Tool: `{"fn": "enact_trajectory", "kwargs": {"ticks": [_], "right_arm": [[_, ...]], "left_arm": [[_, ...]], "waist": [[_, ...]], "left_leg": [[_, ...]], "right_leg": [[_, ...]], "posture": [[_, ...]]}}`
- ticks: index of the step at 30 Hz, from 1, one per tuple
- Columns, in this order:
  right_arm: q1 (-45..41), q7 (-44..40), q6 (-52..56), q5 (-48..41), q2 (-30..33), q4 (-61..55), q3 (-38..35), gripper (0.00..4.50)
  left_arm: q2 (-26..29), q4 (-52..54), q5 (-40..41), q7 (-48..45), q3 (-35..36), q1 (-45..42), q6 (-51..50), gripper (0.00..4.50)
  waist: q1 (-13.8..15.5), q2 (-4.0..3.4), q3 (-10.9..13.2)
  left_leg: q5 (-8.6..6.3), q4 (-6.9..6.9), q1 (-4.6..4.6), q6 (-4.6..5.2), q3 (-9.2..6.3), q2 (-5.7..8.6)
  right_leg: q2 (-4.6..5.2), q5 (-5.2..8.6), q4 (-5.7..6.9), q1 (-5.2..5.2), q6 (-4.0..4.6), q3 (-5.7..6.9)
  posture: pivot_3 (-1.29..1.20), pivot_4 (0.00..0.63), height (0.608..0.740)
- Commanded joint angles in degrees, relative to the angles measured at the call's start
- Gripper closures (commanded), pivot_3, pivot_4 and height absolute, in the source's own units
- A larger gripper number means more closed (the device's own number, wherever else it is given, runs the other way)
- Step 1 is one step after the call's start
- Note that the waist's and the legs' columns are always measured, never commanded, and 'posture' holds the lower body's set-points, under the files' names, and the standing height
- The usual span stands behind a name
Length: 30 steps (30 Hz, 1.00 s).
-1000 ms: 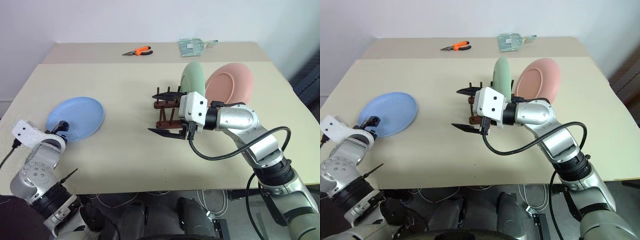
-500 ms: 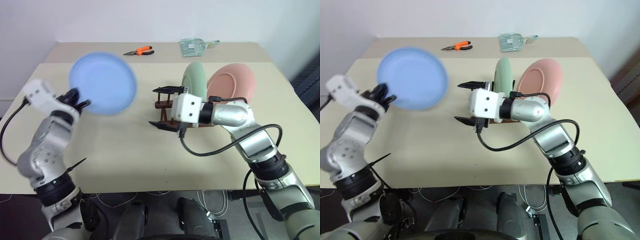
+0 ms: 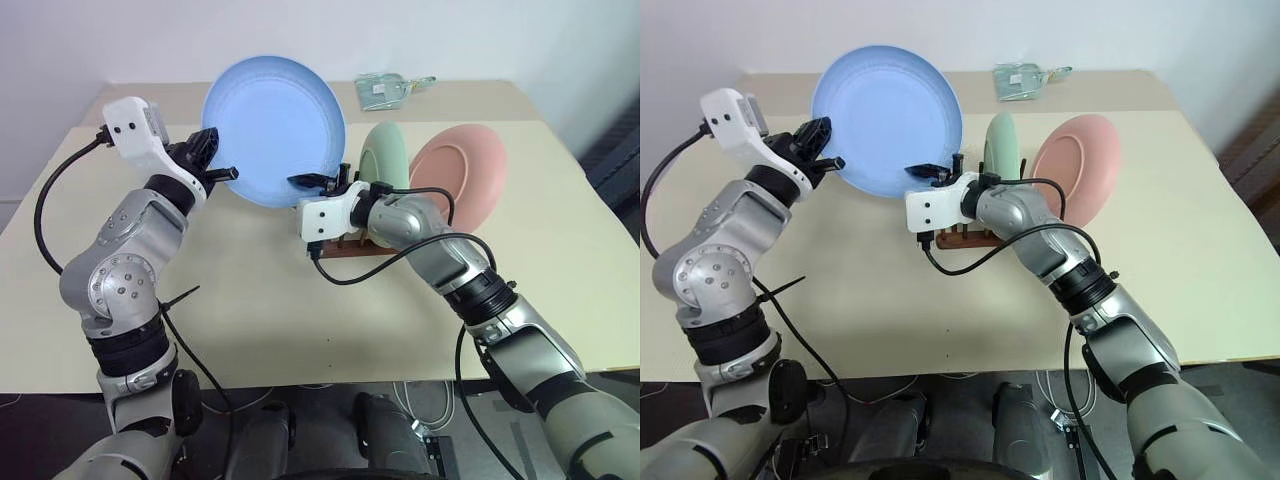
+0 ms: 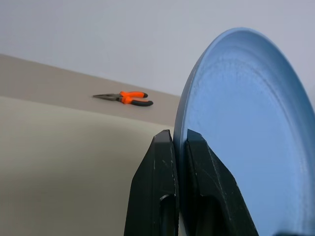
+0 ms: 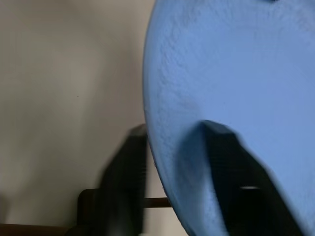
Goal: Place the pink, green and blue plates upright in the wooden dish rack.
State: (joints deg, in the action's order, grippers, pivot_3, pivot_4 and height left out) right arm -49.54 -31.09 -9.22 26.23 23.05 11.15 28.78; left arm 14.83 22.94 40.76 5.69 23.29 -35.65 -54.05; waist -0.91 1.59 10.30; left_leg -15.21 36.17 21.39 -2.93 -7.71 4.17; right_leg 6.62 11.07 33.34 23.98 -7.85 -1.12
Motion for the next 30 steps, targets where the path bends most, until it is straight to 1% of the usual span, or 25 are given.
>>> {"fn": "enact_trajectory", "kwargs": {"ticks": [1, 3, 6, 8, 12, 14, 16, 17, 18, 20, 22, 25, 28, 30], "right_arm": [[-0.7, 0.9, -2.0, 1.0, -0.4, -0.7, -1.3, 4.49], [-0.4, 1.6, -3.0, 2.0, -0.2, -0.9, -1.5, 4.5], [0.2, 2.0, -4.5, 1.7, -0.1, -2.2, -2.3, 4.5], [0.8, 2.1, -5.3, -0.2, -0.5, -3.5, -3.6, 4.5], [2.8, 1.4, -2.7, -9.8, -3.8, -7.9, -9.4, 4.5], [6.7, -1.5, 8.3, -26.5, -8.1, -17.5, -15.6, 4.5], [9.5, -2.8, 18.2, -37.5, -10.6, -25.0, -19.7, 4.5], [10.3, -2.7, 21.7, -40.3, -11.0, -27.4, -20.8, 4.5], [11.7, -1.4, 27.2, -45.9, -11.8, -30.8, -22.9, 4.5], [14.2, 4.1, 38.5, -58.6, -14.4, -36.4, -27.8, 4.5], [15.3, 8.5, 45.1, -65.9, -15.9, -39.2, -30.8, 4.5], [16.3, 15.0, 50.9, -73.2, -18.1, -40.7, -33.6, 4.5], [16.6, 19.8, 53.9, -77.6, -19.3, -40.4, -35.5, 4.5], [16.8, 21.5, 54.9, -79.1, -19.3, -40.1, -36.0, 4.5]], "left_arm": [[-1.1, 2.5, 4.8, 0.4, 2.4, -0.7, 0.2, 4.16], [-2.3, 2.5, 7.0, 1.1, 4.5, -1.4, 2.0, 3.52], [-3.7, -0.1, 9.1, 4.7, 10.7, -5.1, 9.1, 2.05], [-2.1, -2.3, 8.3, 5.5, 13.6, -6.5, 13.5, 0.97], [4.9, -5.1, 1.5, 1.0, 12.1, -3.8, 19.5, 0.97], [10.9, -6.3, -7.1, -6.7, 5.7, 4.9, 24.2, 0.97], [13.7, -6.7, -11.6, -11.9, 0.9, 11.0, 27.8, 0.97], [13.9, -6.8, -12.4, -13.2, -0.3, 12.4, 29.1, 0.97], [13.3, -6.6, -13.0, -15.0, -2.2, 15.1, 30.3, 0.97], [12.4, -5.5, -15.5, -19.9, -7.9, 21.4, 33.2, 0.97], [12.0, -4.6, -16.9, -23.1, -11.4, 25.0, 34.8, 0.97], [12.8, -3.5, -18.0, -29.9, -17.4, 29.9, 36.4, 0.97], [13.1, -2.0, -16.8, -34.5, -20.6, 31.7, 35.3, 0.97], [13.6, -1.1, -16.4, -37.0, -22.0, 32.3, 34.3, 0.97]], "waist": [[-0.1, 0.0, 0.0], [0.0, 0.0, 0.0], [0.1, 0.06, 0.0], [0.1, 0.08, 0.0], [-0.1, 0.06, 0.0], [-0.2, 0.04, 0.0], [0.0, -0.11, -0.1], [0.3, -0.07, -0.1], [0.5, 0.0, -0.1], [0.6, 0.01, -0.1], [0.4, -0.05, -0.1], [0.0, -0.16, 0.0], [-0.1, -0.22, 0.0], [0.0, -0.25, 0.0]], "left_leg": [[0.0, -0.01, -0.01, 0.0, 0.0, -0.01], [0.0, 0.0, 0.0, -0.01, -0.01, -0.02], [0.01, 0.02, 0.01, -0.02, -0.01, -0.01], [0.04, 0.01, 0.01, -0.06, -0.03, -0.02], [0.05, -0.09, -0.05, -0.09, 0.03, -0.04], [0.05, -0.09, -0.04, -0.09, 0.03, -0.04], [0.04, -0.16, -0.08, -0.07, 0.02, -0.07], [-0.04, -0.15, -0.06, 0.07, 0.03, -0.06], [-0.09, -0.09, 0.0, 0.17, -0.04, -0.05], [-0.1, -0.05, 0.03, 0.19, -0.18, -0.06], [-0.1, -0.07, -0.02, 0.19, -0.19, -0.07], [-0.1, -0.12, -0.01, 0.19, -0.14, -0.1], [-0.09, -0.21, 0.01, 0.19, -0.1, -0.16], [-0.09, -0.21, 0.02, 0.19, -0.09, -0.17]], "right_leg": [[-0.02, 0.0, 0.0, 0.0, 0.0, 0.0], [-0.02, 0.0, 0.0, -0.01, 0.0, 0.0], [-0.02, -0.01, -0.01, -0.01, 0.02, 0.0], [-0.03, -0.02, -0.02, -0.01, 0.03, 0.01], [-0.06, -0.02, -0.02, 0.0, 0.04, -0.06], [-0.08, -0.03, -0.02, 0.0, 0.04, -0.08], [-0.11, -0.03, -0.02, 0.0, 0.06, -0.13], [-0.11, -0.03, -0.01, 0.0, 0.07, -0.13], [-0.11, -0.05, -0.02, 0.0, 0.1, -0.09], [-0.12, -0.09, -0.05, -0.05, 0.18, -0.01], [-0.12, -0.01, -0.03, -0.07, 0.38, -0.02], [-0.14, 0.01, 0.02, 0.08, 0.43, -0.04], [-0.2, 0.06, 0.11, 0.26, 0.52, -0.07], [-0.2, 0.07, 0.14, 0.29, 0.52, -0.06]], "posture": [[0.0, 0.15, 0.74], [0.0, 0.15, 0.74], [0.0, 0.15, 0.74], [0.0, 0.15, 0.74], [0.0, 0.15, 0.74], [0.0, 0.15, 0.74], [0.0, 0.15, 0.74], [0.0, 0.15, 0.74], [0.0, 0.15, 0.74], [0.0, 0.15, 0.74], [0.0, 0.15, 0.74], [0.0, 0.15, 0.74], [0.0, 0.15, 0.74], [0.0, 0.15, 0.74]]}}
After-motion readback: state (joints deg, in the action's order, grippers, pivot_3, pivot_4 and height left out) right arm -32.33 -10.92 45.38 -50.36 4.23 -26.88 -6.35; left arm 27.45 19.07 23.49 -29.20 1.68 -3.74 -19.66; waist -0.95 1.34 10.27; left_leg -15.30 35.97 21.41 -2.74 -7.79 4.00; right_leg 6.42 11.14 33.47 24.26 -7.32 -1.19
